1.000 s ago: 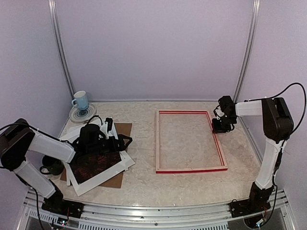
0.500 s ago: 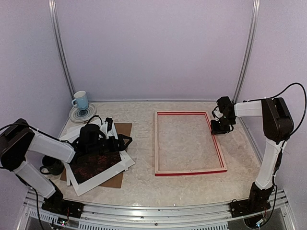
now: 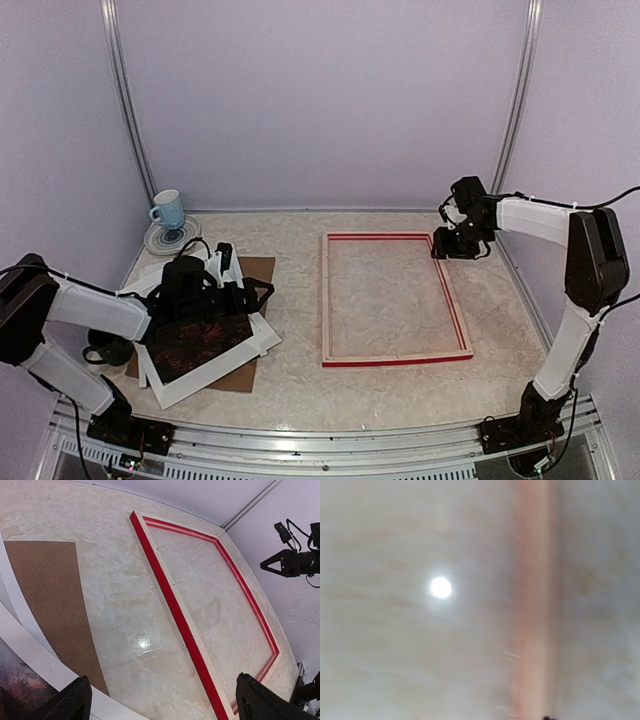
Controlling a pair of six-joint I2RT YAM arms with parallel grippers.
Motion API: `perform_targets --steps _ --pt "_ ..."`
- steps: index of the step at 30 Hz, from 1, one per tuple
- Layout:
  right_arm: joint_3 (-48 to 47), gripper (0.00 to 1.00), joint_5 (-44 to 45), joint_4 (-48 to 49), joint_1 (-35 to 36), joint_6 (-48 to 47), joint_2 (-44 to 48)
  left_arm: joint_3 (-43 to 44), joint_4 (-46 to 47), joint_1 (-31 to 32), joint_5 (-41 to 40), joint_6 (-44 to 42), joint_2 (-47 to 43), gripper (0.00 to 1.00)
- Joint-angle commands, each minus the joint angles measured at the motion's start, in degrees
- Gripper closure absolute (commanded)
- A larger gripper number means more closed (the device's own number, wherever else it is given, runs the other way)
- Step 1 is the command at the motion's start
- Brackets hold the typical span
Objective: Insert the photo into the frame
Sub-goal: Adjust the frame body at the center of the board, then pick up the mat board from the photo.
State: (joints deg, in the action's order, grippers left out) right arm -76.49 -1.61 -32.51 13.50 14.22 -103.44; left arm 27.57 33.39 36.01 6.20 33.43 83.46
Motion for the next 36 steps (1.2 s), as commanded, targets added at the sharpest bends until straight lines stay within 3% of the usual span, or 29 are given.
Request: perform_targets --steps 1,9,16,25,36 --pt "-7.0 0.46 -4.8 -2.7 7.3 0.3 2.1 -1.0 -4.2 1.0 -2.4 0.2 -3.6 0.01" --pt "-15.0 0.43 -18.6 1.5 19.8 4.2 -6.0 -4.0 -8.0 1.5 -6.0 0.9 -9.6 0.01" --pt "-27.5 0.34 -23.5 -0.2 29.3 4.9 -18.2 -7.0 -9.5 1.9 -8.8 2.5 -13.5 0.01" --pt "-34.4 0.30 -33.0 0.7 35.0 6.6 -28.0 -10.0 -10.2 2.0 -12.5 3.9 -18.4 0.01" --pt "-37.6 0.30 -35.8 -0.3 37.6 7.7 -34.8 -10.4 -8.4 2.1 -12.5 4.3 -18.3 0.01"
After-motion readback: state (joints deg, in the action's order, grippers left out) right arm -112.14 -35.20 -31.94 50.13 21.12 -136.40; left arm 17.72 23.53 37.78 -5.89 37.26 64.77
